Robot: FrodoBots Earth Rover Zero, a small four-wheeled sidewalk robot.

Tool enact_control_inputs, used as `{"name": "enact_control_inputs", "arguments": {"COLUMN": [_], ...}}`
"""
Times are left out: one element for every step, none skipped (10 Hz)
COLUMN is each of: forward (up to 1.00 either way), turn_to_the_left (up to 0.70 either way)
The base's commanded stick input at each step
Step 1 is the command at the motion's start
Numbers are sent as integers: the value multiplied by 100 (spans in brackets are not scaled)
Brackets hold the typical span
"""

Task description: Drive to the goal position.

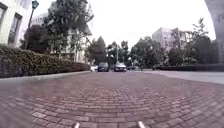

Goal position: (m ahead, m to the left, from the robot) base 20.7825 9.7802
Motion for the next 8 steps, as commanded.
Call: {"name": "enact_control_inputs", "arguments": {"forward": [70, 70, 70, 70, 70, 70, 70, 70], "turn_to_the_left": [0, 0, 0, 0, 0, 0, 0, 0]}}
